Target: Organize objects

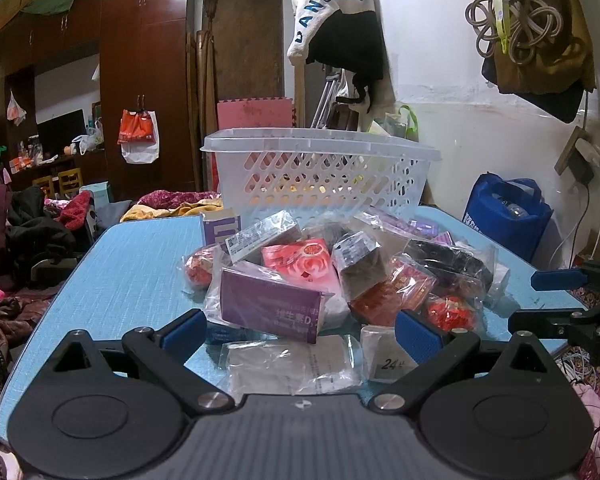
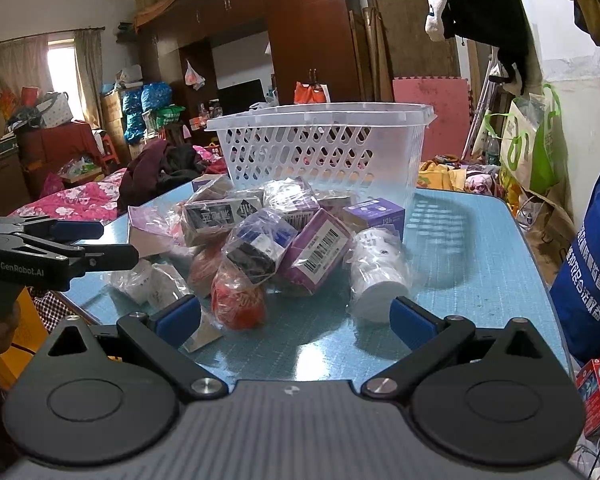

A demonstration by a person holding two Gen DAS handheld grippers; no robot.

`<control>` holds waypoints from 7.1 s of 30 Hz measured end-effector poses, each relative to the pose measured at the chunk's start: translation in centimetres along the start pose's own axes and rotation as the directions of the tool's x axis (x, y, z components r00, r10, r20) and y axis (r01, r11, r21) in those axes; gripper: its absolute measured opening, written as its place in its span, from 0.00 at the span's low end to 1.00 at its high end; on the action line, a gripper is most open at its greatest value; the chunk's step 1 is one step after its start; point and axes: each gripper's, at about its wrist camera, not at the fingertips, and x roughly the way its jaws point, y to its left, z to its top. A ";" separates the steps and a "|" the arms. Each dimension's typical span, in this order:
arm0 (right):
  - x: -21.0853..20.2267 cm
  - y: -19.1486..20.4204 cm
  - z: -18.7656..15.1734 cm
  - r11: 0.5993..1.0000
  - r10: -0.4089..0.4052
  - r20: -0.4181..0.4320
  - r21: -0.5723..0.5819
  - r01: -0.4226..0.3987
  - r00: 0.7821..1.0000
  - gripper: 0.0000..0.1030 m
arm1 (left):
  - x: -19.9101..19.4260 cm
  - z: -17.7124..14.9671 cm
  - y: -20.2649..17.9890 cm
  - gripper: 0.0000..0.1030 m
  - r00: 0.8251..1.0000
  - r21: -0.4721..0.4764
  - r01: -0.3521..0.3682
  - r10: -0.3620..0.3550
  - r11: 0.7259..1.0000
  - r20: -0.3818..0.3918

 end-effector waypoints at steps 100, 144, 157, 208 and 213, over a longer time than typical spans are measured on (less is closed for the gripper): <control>2.3 -4.0 -0.5 0.993 -0.114 0.074 0.041 0.112 0.991 1.00 | 4.2 -0.6 1.8 0.97 0.990 -0.006 0.079 -0.077 0.997 0.116; 2.0 -3.4 8.5 0.996 -0.090 0.201 -0.009 0.093 0.975 0.47 | 3.9 8.6 4.5 0.73 0.971 -0.079 0.058 -0.038 0.995 0.236; 10.4 -2.4 13.9 0.988 -0.134 0.113 -0.056 0.141 0.984 0.54 | 16.0 16.9 3.8 0.92 0.999 -0.138 0.050 -0.048 0.989 0.015; 1.7 1.5 -1.6 0.991 -0.037 0.200 -0.122 0.063 0.979 0.47 | 2.4 -4.7 1.3 0.92 0.994 0.016 -0.016 0.014 1.000 0.104; 1.7 1.6 -1.4 0.986 -0.033 0.181 -0.154 0.062 0.983 0.40 | 2.4 -4.9 0.7 0.92 0.994 0.034 -0.003 -0.001 0.999 0.113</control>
